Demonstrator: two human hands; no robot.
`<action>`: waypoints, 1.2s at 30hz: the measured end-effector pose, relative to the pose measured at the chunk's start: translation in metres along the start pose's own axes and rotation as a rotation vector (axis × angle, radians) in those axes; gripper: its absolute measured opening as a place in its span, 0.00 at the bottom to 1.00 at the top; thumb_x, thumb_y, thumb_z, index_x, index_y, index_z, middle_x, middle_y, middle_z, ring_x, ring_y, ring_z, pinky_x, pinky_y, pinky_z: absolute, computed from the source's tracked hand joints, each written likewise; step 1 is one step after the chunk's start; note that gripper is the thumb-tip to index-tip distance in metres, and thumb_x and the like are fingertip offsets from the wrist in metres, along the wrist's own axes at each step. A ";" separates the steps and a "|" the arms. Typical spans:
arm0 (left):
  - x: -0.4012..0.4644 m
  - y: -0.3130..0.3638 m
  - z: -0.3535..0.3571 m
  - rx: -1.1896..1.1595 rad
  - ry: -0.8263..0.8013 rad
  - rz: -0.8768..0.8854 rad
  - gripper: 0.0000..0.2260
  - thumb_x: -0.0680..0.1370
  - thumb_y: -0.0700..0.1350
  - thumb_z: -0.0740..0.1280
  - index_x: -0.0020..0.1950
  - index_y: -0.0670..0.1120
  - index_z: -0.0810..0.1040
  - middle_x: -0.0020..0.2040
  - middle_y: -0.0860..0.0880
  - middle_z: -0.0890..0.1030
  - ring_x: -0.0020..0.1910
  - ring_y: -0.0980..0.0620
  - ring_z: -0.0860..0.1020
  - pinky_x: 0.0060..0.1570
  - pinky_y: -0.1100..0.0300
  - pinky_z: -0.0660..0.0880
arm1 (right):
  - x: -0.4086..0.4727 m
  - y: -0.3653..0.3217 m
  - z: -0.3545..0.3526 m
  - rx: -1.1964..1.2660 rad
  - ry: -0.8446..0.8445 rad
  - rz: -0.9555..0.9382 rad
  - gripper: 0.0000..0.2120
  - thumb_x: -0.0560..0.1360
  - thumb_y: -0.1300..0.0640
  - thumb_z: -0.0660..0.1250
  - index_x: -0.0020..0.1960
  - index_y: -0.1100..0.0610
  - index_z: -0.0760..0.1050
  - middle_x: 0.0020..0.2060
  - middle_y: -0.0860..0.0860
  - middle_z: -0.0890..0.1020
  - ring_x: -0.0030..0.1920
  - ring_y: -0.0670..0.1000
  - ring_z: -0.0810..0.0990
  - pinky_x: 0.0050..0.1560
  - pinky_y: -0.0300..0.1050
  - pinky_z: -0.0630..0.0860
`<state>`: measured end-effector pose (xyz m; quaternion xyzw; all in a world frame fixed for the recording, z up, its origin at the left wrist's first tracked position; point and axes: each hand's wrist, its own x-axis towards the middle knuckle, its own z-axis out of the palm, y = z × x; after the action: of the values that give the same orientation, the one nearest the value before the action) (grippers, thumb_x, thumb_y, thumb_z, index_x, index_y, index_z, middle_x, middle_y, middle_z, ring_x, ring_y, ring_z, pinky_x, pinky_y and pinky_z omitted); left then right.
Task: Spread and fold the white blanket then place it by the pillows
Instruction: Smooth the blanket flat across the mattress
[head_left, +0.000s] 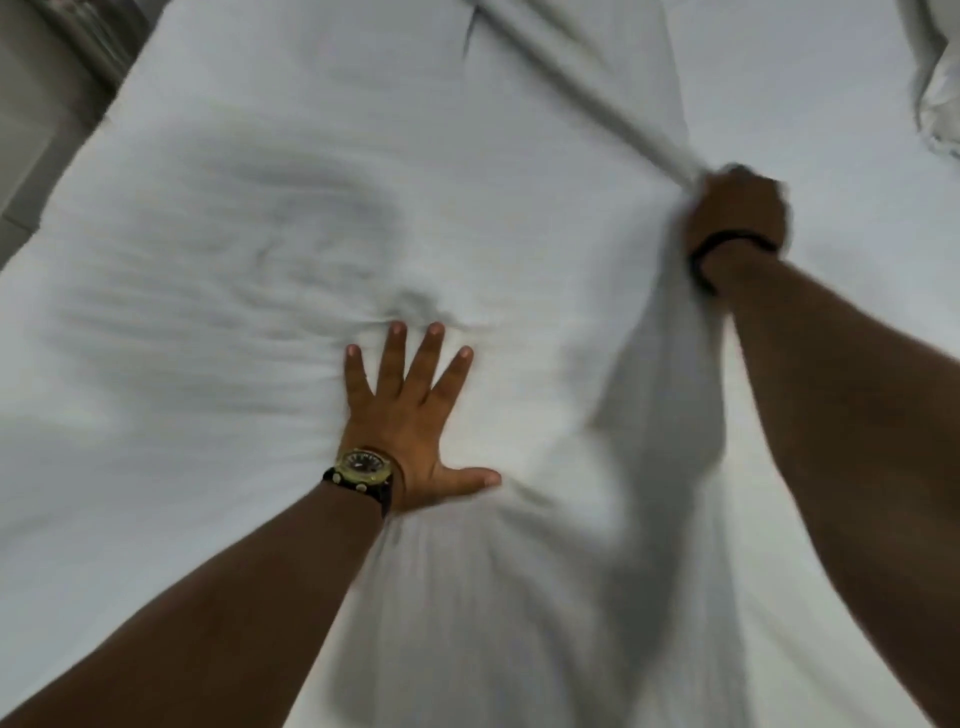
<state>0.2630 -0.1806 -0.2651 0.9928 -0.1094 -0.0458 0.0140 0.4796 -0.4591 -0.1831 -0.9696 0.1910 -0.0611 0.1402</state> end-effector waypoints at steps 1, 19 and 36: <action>0.000 -0.001 0.001 -0.004 -0.001 0.002 0.56 0.61 0.85 0.46 0.81 0.52 0.49 0.82 0.44 0.47 0.79 0.36 0.43 0.68 0.24 0.46 | 0.008 0.016 -0.005 0.030 -0.018 0.103 0.17 0.81 0.55 0.57 0.60 0.65 0.75 0.55 0.59 0.80 0.52 0.60 0.80 0.51 0.41 0.77; 0.001 -0.002 0.004 -0.023 -0.019 -0.001 0.57 0.61 0.85 0.51 0.81 0.52 0.48 0.82 0.45 0.49 0.79 0.36 0.45 0.70 0.26 0.43 | -0.023 0.025 0.021 -0.165 -0.337 -0.037 0.43 0.73 0.26 0.40 0.79 0.50 0.40 0.78 0.46 0.37 0.78 0.58 0.39 0.72 0.70 0.41; 0.003 -0.008 0.017 -0.011 0.052 0.034 0.55 0.62 0.84 0.45 0.80 0.54 0.40 0.82 0.46 0.42 0.79 0.37 0.41 0.70 0.29 0.38 | -0.203 0.035 -0.016 -0.082 0.150 0.055 0.28 0.79 0.43 0.58 0.75 0.55 0.63 0.67 0.61 0.71 0.68 0.64 0.68 0.60 0.60 0.67</action>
<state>0.2664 -0.1735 -0.2827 0.9916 -0.1255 -0.0201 0.0229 0.2775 -0.4156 -0.1913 -0.9616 0.2298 -0.1219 0.0872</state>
